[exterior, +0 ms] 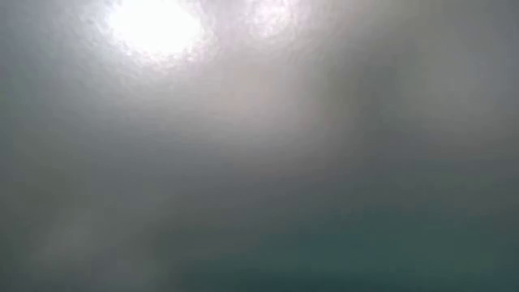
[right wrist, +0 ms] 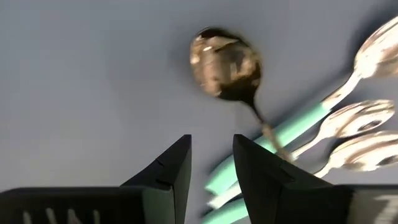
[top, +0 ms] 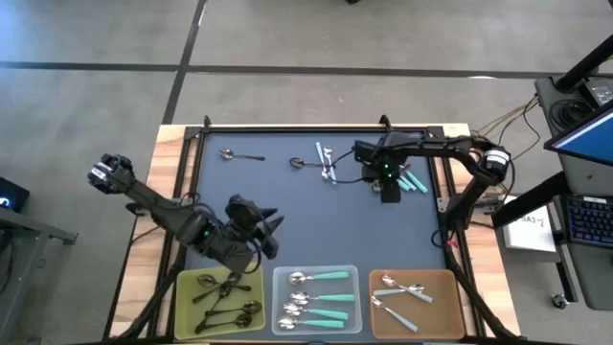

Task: Sort silverware by color (type)
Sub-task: Put the black spoon into the yellow bin

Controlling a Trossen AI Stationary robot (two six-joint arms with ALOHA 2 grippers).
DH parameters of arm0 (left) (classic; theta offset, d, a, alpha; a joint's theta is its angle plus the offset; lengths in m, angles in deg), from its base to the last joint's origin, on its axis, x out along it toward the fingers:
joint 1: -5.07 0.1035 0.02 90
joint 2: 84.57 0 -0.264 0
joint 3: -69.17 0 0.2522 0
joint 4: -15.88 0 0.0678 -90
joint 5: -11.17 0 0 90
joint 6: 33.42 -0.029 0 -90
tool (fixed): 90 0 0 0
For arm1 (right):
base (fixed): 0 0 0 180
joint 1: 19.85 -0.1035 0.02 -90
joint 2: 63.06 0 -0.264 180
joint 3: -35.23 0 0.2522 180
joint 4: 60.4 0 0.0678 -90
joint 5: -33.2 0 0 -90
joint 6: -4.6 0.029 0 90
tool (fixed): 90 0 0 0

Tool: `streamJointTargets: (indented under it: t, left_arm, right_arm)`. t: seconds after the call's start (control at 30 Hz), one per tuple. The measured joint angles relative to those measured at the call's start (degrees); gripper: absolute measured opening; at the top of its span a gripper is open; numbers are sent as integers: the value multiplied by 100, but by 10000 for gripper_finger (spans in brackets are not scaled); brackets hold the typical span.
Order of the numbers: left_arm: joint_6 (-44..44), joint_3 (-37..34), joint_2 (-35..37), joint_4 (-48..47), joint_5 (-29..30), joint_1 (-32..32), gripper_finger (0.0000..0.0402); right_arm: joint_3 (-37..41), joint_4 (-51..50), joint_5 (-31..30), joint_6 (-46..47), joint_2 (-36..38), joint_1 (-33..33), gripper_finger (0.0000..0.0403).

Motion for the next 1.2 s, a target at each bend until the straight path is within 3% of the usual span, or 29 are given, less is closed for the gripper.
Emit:
streamJointTargets:
  t: [0.43,0.73,0.93,1.2]
  left_arm:
    - [-472,0,-4,14,-2,127,116]
    - [-881,0,38,-239,13,172,116]
    - [-884,0,228,-684,250,179,116]
    - [-885,0,292,-953,258,179,116]
  right_arm:
    - [229,587,-74,-1084,-6,459,109]
    - [846,1528,-738,-1599,-11,531,109]
    - [996,1733,-765,-1938,-6,532,107]
    - [1178,1756,-728,-2142,9,528,47]
